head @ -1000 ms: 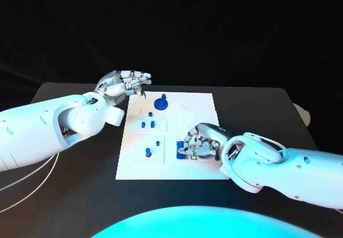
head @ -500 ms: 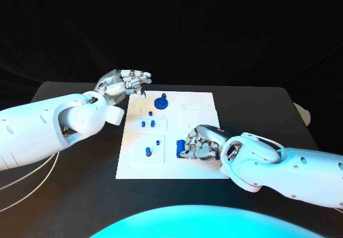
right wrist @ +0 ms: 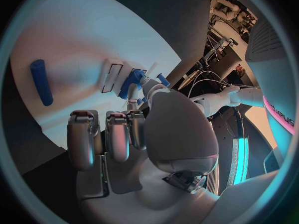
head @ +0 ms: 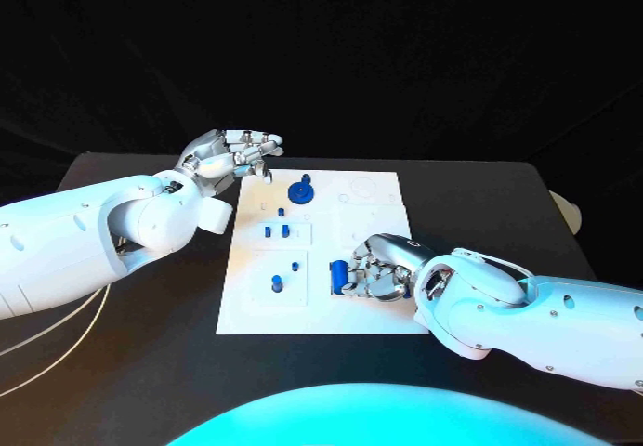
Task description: Assemble the parts on the task board
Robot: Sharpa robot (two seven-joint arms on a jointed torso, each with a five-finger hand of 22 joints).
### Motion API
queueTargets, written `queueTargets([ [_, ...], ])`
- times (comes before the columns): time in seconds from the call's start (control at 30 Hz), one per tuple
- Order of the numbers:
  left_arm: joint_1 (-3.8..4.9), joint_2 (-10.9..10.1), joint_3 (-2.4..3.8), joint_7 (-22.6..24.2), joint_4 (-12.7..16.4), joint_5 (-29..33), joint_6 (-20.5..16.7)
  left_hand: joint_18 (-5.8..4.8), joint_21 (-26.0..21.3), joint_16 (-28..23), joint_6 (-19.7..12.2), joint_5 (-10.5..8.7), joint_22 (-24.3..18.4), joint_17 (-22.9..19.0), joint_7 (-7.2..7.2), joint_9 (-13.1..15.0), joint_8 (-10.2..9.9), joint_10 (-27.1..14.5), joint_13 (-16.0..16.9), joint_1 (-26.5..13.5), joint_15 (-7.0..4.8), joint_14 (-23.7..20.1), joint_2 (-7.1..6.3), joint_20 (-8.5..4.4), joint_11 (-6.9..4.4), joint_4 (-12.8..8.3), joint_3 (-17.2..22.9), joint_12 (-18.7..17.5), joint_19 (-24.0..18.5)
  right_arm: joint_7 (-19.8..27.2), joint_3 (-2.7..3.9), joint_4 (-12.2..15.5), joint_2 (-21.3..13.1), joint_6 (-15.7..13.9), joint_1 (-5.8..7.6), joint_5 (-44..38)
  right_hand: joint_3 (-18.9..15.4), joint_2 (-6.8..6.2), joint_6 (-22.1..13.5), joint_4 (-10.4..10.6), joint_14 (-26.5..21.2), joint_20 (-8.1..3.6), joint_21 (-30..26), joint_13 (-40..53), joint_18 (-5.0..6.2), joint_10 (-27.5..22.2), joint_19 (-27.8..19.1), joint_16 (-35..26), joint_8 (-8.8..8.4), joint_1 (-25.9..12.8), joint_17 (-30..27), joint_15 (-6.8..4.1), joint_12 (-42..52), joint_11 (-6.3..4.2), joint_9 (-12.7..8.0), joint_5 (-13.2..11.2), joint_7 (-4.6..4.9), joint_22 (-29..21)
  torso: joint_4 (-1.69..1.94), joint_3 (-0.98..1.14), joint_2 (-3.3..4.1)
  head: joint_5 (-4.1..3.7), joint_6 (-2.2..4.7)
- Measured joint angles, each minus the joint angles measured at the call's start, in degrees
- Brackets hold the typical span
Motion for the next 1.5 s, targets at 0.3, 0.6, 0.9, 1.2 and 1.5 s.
queueTargets([
  [0.3, 0.00, -0.13, 0.00, -0.01, 0.01, 0.00, 0.00, 0.00, 0.00, 0.00, -0.42, 0.00, -0.05, -0.06, 0.00, 0.00, 0.00, 0.00, 0.00, 0.00, 0.21, -0.21, 0.00, 0.00, 0.00, 0.00, 0.00, 0.21, 0.00, 0.23, 0.02, 0.13, -0.17, 0.13, 0.01, -0.23, 0.13, -0.21, 0.00, 0.20, 0.00, 0.00, 0.00, 0.00, 0.00, 0.00, 0.00, 0.00, 0.33, -0.21, 0.00, 0.01, 0.00, 0.00, 0.00, -0.45, 0.00, 0.00, 0.04, -0.05, -0.01, -0.14, -0.08],
  [0.6, 0.00, -0.12, 0.00, 0.01, -0.02, 0.00, -0.01, 0.00, 0.00, 0.00, -0.42, 0.00, -0.05, -0.05, 0.00, -0.05, 0.00, 0.00, 0.00, 0.00, 0.21, -0.21, 0.00, 0.00, 0.00, 0.00, 0.00, 0.21, 0.00, 1.03, 0.05, 0.10, -0.49, 0.05, 0.04, -0.15, -1.37, -2.28, 0.00, 1.80, 0.00, 0.00, 0.00, -0.01, 0.00, 0.00, 0.00, 0.00, 0.78, -2.28, -0.01, 0.01, 0.00, 0.00, -0.05, -1.34, 0.00, 0.04, 0.08, -0.07, -0.07, -0.16, -0.09],
  [0.9, 0.00, -0.12, 0.00, 0.31, 0.07, 0.00, -0.02, 0.00, 0.00, 0.00, -0.42, 0.00, -0.05, -0.05, 0.00, -0.05, 0.00, 0.00, 0.00, 0.00, 0.21, -0.21, 0.00, 0.00, 0.00, 0.00, 0.00, 0.21, 0.00, 2.11, 0.06, 0.28, -1.31, -0.45, 0.05, -0.10, -1.80, -2.51, 0.00, 2.23, 0.00, 0.01, 0.00, -0.01, 0.00, 0.00, 0.00, 0.00, 1.03, -2.51, -0.02, 0.01, 0.00, 0.00, -0.03, -1.33, 0.00, 0.04, 0.06, -0.04, 0.00, -0.14, 0.65],
  [1.2, 0.00, -0.12, 0.00, 0.72, 0.07, 0.01, -0.03, 0.00, 0.00, 0.00, -0.42, 0.00, -0.05, -0.05, 0.00, -0.04, 0.00, 0.00, 0.00, 0.00, 0.21, -0.21, 0.00, 0.00, 0.00, 0.00, 0.00, 0.21, 0.00, 3.03, 0.06, 0.50, -2.52, -1.48, 0.05, 0.02, -1.94, -2.50, 0.00, 2.37, 0.00, 0.01, 0.00, -0.02, 0.00, 0.00, 0.00, 0.00, 1.25, -2.51, -0.02, 0.01, 0.00, 0.01, 0.00, -1.33, 0.01, 0.03, 0.01, -0.03, -0.03, -0.15, 0.42],
  [1.5, 0.00, -0.03, 0.00, 1.34, 0.00, 0.01, -0.02, 0.00, -0.23, 0.00, -0.42, 0.00, -0.09, -0.12, 0.00, -0.04, 0.00, 0.00, 0.06, -0.17, 0.21, -0.21, -0.17, 0.00, 0.00, 0.00, 0.00, 0.43, 0.00, 6.25, 0.03, 0.50, -4.97, -2.99, 0.76, 1.67, -0.97, -0.92, -2.21, 2.53, 0.00, 0.01, 0.00, -0.02, 0.00, 0.00, 0.00, 0.00, 0.09, -0.92, -0.03, 0.01, -0.39, 0.00, -0.86, -1.33, 0.78, 0.02, 0.06, -0.03, -0.09, -0.26, 0.63],
])
